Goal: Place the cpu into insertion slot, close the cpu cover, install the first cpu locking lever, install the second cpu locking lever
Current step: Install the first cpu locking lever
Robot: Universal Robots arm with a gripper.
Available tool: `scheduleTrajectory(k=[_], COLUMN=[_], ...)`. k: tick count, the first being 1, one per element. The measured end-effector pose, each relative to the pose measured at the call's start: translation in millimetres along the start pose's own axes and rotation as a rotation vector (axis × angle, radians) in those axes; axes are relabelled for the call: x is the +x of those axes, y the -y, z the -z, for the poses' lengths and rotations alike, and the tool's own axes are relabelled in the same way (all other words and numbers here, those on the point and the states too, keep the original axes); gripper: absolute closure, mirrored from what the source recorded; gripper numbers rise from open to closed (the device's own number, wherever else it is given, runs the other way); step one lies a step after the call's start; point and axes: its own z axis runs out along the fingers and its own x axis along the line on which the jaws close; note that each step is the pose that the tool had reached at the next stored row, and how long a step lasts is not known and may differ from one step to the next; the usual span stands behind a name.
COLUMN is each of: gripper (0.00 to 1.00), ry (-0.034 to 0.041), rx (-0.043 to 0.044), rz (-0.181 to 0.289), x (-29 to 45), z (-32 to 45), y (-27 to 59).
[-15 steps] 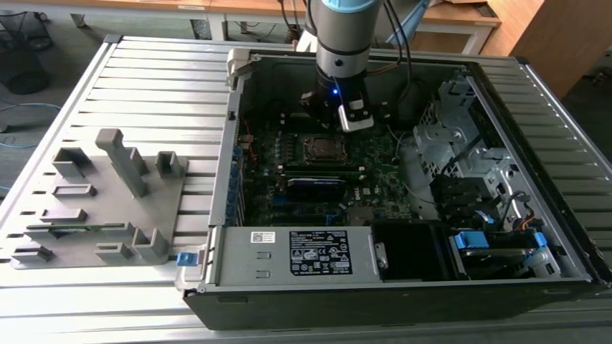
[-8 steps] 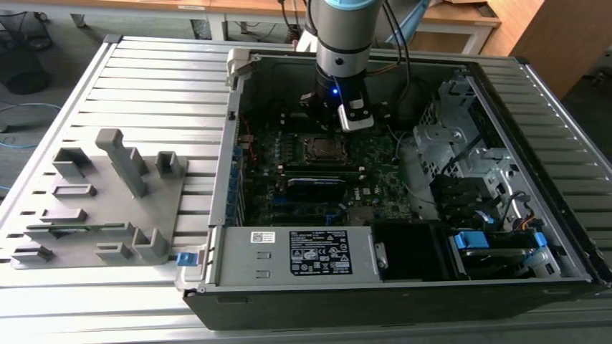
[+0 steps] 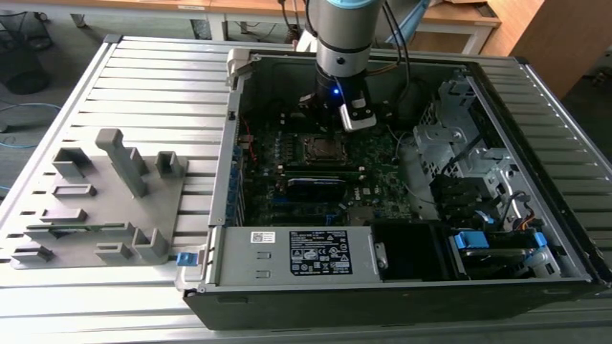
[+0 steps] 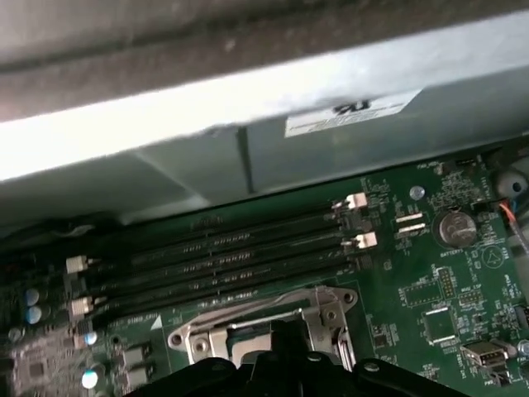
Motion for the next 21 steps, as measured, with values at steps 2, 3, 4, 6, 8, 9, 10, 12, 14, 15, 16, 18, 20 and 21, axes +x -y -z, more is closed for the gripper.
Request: scheduleTrajectory(k=[2,3,4,6,8,9,10,12,14,15,16,18,20,21], gripper=[0.89,0.89,0.89,0.89,0.89,0.89,0.89,0.89,0.89,0.89,0.89,0.89,0.89,0.89], ry=[-0.0025,-0.0038,-0.0053,-0.0062,-0.0080,-0.0091,-0.0103,-0.0124,-0.0147,-0.0157,-0.0167,-0.0188,-0.0205,-0.0205], rx=[0.0294,0.0449,0.0574,0.0660,0.0653,0.0648,0.0643,0.0631,0.0619,0.0613,0.0608,0.0596,0.0588,0.0587], rz=[0.013,0.020,0.026,0.037,0.065,0.081,0.098,0.131,0.165,0.181,0.197,0.229,0.255,0.256], x=[0.0,0.0,0.0,0.0,0.1,0.1,0.1,0.1,0.1,0.1,0.1,0.1,0.1,0.1], z=[0.0,0.0,0.0,-0.1,-0.1,-0.1,-0.1,-0.1,-0.2,-0.2,-0.2,-0.3,-0.3,-0.3], y=[0.0,0.0,0.0,0.0,0.0,0.0,0.0,0.1,0.0,0.1,0.1,0.0,0.1,0.1])
